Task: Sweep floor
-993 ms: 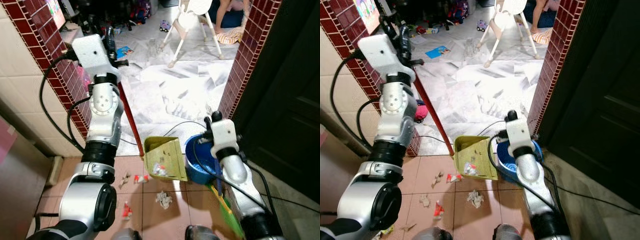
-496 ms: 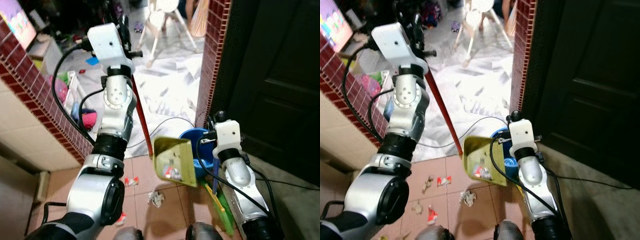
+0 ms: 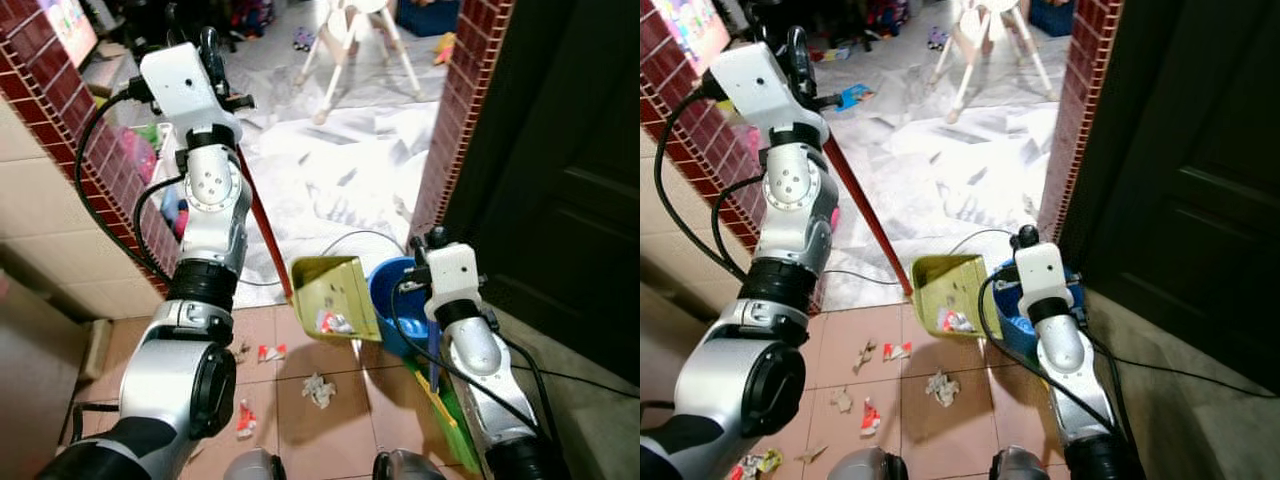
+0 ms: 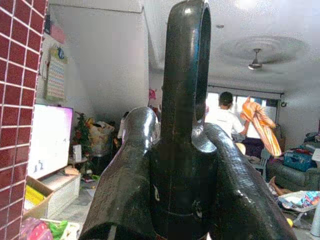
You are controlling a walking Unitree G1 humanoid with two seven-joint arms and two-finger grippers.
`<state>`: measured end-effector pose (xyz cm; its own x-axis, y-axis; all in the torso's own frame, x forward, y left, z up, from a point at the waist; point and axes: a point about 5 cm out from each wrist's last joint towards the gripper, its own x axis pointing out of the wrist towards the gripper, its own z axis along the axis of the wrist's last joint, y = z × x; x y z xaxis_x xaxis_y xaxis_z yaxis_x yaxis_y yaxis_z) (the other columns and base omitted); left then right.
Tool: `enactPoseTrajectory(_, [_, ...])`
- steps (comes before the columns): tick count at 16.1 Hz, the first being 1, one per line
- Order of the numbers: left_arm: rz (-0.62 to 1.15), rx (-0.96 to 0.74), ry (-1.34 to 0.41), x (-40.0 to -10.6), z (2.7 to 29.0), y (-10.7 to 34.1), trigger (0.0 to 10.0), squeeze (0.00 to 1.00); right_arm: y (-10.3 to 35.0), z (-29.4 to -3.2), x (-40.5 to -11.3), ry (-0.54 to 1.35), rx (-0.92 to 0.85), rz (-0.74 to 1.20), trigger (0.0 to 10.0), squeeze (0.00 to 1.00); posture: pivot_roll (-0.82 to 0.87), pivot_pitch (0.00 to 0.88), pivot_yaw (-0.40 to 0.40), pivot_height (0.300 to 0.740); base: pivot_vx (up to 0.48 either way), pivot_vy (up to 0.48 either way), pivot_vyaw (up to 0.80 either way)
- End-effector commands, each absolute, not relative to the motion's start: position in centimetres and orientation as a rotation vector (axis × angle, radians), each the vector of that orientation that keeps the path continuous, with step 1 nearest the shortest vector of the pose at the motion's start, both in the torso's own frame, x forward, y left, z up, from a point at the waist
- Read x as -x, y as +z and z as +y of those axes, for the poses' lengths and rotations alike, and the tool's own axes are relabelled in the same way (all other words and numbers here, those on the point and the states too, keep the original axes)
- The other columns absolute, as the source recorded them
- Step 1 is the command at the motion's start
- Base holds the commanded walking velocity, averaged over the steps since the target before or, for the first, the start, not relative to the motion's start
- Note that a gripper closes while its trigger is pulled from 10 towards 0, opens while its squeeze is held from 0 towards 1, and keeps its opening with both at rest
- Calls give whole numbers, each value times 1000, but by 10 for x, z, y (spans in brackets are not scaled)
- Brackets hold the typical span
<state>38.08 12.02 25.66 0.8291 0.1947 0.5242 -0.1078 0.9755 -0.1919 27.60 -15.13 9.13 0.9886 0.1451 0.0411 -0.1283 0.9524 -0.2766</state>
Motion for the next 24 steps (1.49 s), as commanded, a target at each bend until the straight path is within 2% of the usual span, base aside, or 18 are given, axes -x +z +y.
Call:
enactPoseTrajectory(1, [-684,183,147,-378,119,284,10000,8,97,-151,-277,151,313,-77,10000,0,-158,0,82,740,450,0,-475])
enactPoseTrajectory(4, [-680,190,147,-378,118,282,10000,0,98,-151,-278,156,316,-77,10000,0,-156,0,79,740,453,0,-477])
enactPoseTrajectory(8, [-683,207,161,-379,120,282,10000,0,98,-149,-280,171,323,-78,10000,0,-155,0,71,740,474,0,0])
enactPoseTrajectory(15, [-688,198,177,-378,119,281,10000,0,98,-147,-279,191,329,-78,10000,0,-156,0,64,740,0,0,0])
enactPoseTrajectory(21, [-691,104,34,-372,93,270,10000,0,98,-148,-282,198,340,-74,10000,0,-155,0,62,740,0,0,0])
enactPoseTrajectory(24, [-720,72,-153,-359,62,261,10000,0,99,-149,-283,196,344,-78,10000,0,-159,0,65,740,0,0,0])
